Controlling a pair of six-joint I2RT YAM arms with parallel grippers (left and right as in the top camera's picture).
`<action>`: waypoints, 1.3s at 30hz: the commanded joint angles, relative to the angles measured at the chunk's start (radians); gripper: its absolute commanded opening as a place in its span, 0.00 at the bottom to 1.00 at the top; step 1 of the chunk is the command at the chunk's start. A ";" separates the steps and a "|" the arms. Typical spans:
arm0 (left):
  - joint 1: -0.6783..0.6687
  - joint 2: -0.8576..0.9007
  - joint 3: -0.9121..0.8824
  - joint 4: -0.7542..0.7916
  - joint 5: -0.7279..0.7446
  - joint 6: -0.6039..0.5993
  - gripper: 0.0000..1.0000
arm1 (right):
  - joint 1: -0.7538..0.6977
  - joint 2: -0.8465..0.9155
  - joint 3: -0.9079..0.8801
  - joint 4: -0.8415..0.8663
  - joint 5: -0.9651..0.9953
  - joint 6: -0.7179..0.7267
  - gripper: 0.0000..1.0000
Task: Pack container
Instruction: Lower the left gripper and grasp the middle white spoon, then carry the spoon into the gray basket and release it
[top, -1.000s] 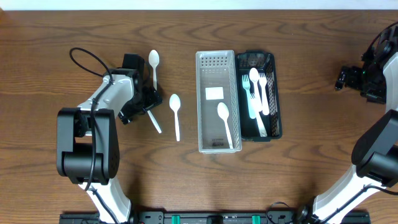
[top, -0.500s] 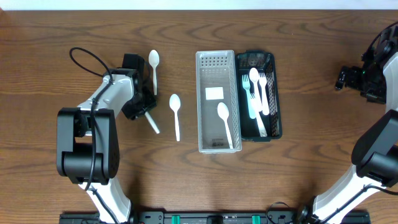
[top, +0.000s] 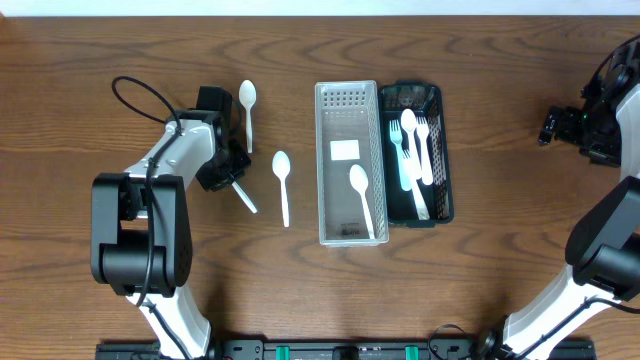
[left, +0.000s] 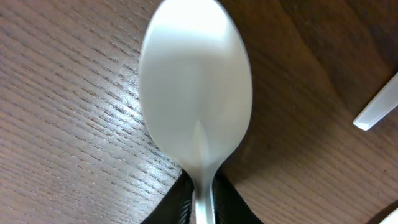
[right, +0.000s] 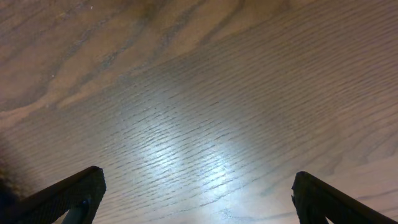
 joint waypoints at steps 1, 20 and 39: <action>0.005 -0.034 0.015 -0.001 -0.005 0.002 0.13 | -0.006 -0.005 -0.001 0.002 0.001 -0.011 0.99; -0.001 -0.180 0.081 -0.003 0.080 0.111 0.06 | -0.006 -0.005 -0.001 0.002 0.001 -0.011 0.99; -0.378 -0.411 0.111 0.012 0.174 0.142 0.08 | -0.006 -0.005 -0.001 0.002 0.001 -0.011 0.99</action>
